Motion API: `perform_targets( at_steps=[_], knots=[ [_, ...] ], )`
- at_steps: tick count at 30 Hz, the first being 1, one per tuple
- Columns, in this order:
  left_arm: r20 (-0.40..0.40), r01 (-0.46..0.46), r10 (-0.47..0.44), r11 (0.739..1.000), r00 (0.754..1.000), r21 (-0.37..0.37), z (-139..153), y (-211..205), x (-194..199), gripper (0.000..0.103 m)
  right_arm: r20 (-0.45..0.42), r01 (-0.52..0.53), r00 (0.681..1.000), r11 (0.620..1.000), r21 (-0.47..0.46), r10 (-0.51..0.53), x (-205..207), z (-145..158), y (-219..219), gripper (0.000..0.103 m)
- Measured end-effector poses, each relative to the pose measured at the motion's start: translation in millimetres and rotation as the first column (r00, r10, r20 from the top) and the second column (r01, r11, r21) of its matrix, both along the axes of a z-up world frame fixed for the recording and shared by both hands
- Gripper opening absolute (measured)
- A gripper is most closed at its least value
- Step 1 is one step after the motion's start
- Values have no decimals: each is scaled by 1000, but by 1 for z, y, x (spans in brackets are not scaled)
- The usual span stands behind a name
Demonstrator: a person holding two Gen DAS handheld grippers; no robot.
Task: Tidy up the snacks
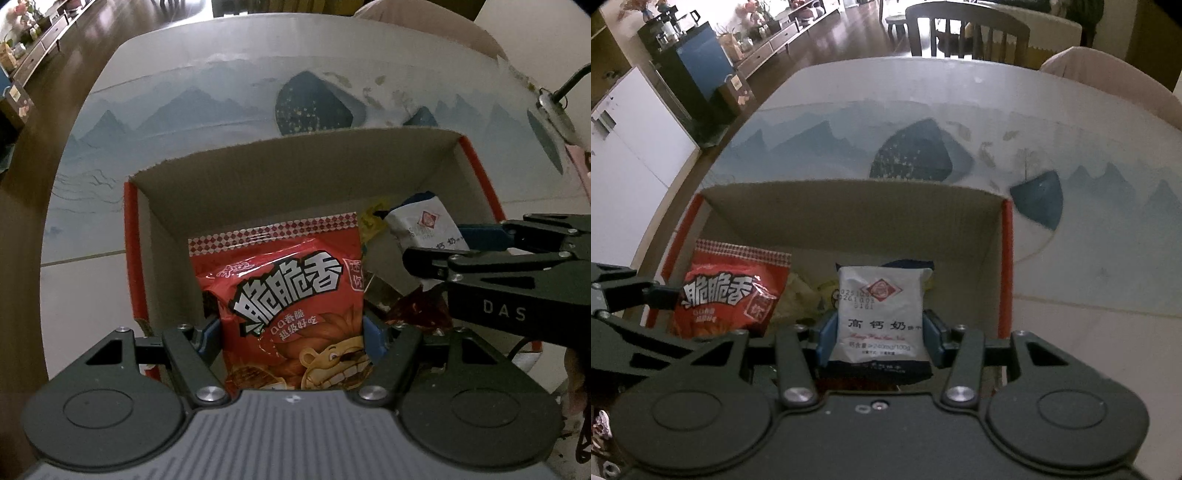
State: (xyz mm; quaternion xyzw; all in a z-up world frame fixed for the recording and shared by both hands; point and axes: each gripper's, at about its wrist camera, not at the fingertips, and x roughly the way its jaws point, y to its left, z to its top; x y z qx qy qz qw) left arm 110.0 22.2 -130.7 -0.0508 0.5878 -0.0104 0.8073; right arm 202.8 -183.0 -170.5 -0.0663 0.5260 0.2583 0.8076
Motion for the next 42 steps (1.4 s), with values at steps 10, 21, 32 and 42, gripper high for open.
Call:
perform_targets(
  at_steps=[10, 21, 32, 42],
  knots=[
    [-54, 2, -1, 1000, 999, 16, -24, -2, 3, 73, -15, -1, 1000, 1000, -27, 1, -1, -6, 3, 48],
    [-52, 3, -2, 1000, 999, 4, -29, -2, 3, 74, -34, 7, 999, 999, -40, -8, 1, -7, 8, 49],
    [7, 11, -11, 1000, 1000, -26, -11, 6, -10, 74, 4, 42, 999, 999, 5, -42, -13, 13, 1, 64],
    [154, 53, -49, 998, 987, -25, 28, 11, -34, 77, 92, 81, 992, 992, 96, -90, -38, 55, -15, 90]
  ],
)
